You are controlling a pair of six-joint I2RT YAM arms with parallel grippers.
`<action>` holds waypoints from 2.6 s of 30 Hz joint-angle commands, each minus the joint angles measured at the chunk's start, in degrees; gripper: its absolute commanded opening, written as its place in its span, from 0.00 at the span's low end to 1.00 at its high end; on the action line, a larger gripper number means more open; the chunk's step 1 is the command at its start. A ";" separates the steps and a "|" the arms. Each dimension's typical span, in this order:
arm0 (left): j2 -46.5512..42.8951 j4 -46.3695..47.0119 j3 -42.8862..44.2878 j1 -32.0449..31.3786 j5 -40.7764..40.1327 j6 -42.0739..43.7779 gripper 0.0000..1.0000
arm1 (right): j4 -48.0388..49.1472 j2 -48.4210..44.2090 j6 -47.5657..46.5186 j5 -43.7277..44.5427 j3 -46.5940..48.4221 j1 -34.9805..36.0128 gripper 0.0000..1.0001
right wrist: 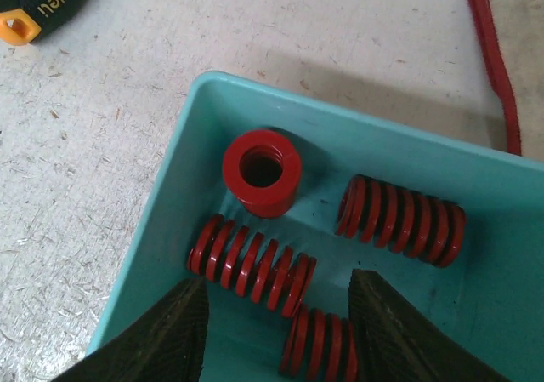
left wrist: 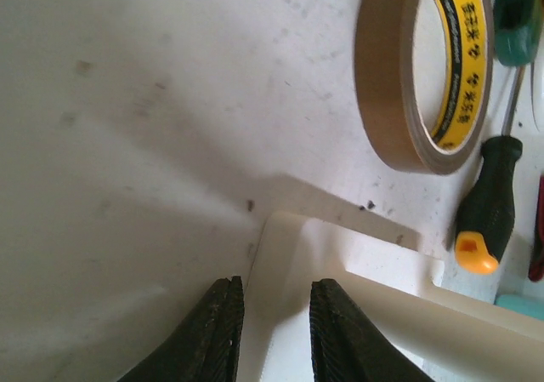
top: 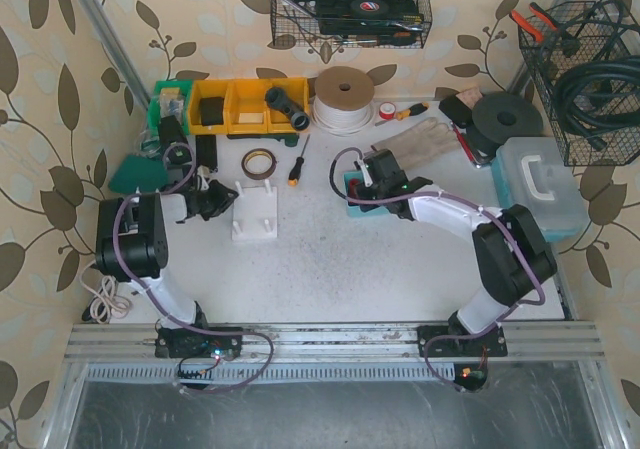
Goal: Install the large spring
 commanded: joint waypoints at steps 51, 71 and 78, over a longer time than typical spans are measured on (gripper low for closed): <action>-27.00 -9.14 -10.62 -4.53 -22.57 6.12 0.89 | 9.40 8.37 -5.91 5.75 5.08 2.13 0.10; -28.23 -13.57 -10.49 -4.53 -30.47 1.99 0.91 | -2.23 -4.86 -5.07 -0.62 7.44 5.21 0.00; -32.54 -17.31 -11.32 -4.16 -35.25 -0.61 0.93 | -3.61 -2.46 -5.16 2.12 13.77 14.64 0.00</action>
